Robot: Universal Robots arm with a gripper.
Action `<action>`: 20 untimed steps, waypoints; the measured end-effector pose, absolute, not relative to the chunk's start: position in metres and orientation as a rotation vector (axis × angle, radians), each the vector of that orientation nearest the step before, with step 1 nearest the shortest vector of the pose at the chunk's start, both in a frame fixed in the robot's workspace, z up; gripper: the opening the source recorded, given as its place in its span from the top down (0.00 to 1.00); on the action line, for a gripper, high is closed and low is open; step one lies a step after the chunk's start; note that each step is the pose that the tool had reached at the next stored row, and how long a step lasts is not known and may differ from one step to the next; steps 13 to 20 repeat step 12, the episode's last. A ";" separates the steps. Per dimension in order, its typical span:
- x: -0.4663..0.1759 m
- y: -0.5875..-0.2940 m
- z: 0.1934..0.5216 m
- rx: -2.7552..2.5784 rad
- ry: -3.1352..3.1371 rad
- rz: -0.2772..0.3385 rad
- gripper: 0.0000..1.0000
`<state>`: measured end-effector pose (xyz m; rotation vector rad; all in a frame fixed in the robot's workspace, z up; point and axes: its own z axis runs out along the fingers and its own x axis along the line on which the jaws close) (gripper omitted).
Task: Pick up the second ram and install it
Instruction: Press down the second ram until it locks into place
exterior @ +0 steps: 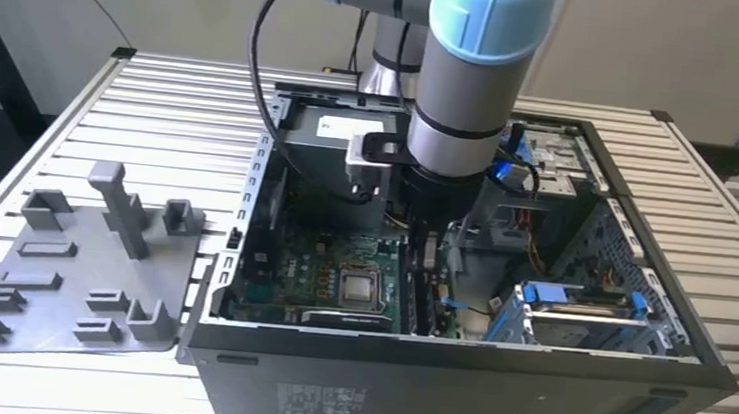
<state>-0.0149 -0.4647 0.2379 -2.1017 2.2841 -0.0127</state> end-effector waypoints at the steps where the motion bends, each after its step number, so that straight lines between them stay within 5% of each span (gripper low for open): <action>1: -0.015 -0.465 0.242 -2.102 2.284 -0.013 0.89; 20: -0.015 -0.465 0.262 -2.102 2.284 -0.013 0.89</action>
